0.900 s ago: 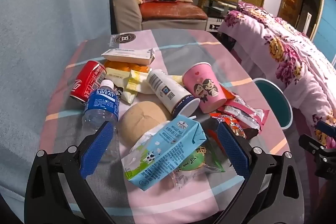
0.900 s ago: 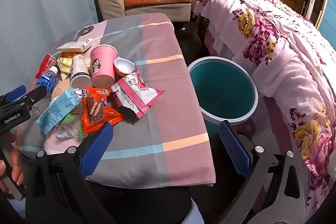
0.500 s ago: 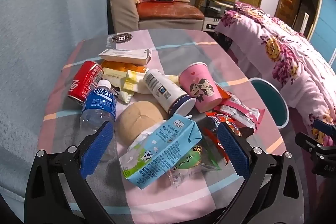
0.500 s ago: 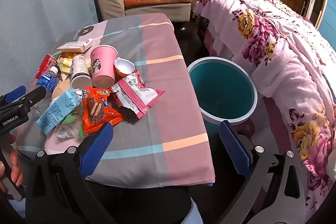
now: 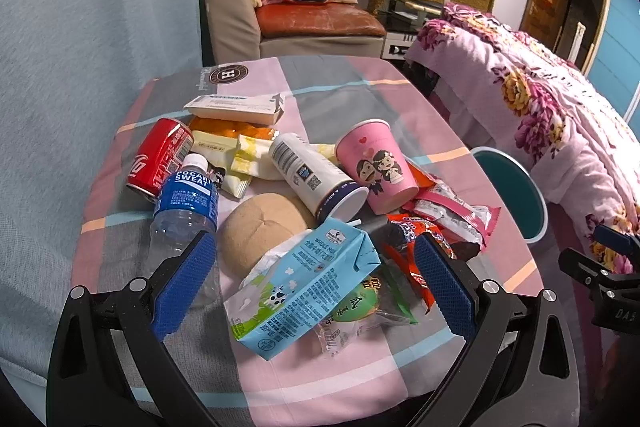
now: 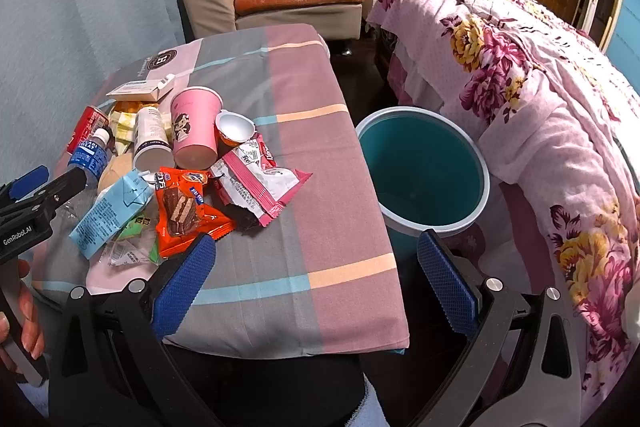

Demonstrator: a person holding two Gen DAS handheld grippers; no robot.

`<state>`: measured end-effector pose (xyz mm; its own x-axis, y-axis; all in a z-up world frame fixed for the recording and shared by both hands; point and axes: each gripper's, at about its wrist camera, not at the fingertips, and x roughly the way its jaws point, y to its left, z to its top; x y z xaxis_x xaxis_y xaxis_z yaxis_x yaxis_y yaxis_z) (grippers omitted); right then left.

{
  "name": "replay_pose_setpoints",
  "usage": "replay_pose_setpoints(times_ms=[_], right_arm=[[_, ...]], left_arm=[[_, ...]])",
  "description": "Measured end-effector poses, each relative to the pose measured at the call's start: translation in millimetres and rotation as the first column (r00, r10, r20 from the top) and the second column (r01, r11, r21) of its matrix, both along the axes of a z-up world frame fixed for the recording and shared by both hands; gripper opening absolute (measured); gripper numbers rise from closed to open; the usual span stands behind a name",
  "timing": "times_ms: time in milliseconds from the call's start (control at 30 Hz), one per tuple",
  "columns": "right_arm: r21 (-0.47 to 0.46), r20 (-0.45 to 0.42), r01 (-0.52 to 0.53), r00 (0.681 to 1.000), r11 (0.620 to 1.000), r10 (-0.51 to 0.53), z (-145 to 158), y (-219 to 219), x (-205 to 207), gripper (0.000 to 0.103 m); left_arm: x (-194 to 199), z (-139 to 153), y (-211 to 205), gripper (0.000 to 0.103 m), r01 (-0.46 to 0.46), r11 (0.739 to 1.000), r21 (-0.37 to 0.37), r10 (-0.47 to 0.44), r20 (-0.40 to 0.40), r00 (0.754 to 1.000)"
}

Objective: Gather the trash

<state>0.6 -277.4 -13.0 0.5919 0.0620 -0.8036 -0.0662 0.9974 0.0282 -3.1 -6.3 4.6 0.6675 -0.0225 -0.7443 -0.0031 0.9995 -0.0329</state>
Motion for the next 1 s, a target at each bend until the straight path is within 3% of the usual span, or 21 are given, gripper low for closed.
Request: replay_pose_setpoints(times_ms=[1000], right_arm=[[0.009, -0.022, 0.000, 1.000, 1.000, 0.000, -1.9, 3.7, 2.9, 0.097]], left_arm=[[-1.6, -0.5, -4.8, 0.099, 0.004, 1.000, 0.001, -0.004, -0.005, 1.000]])
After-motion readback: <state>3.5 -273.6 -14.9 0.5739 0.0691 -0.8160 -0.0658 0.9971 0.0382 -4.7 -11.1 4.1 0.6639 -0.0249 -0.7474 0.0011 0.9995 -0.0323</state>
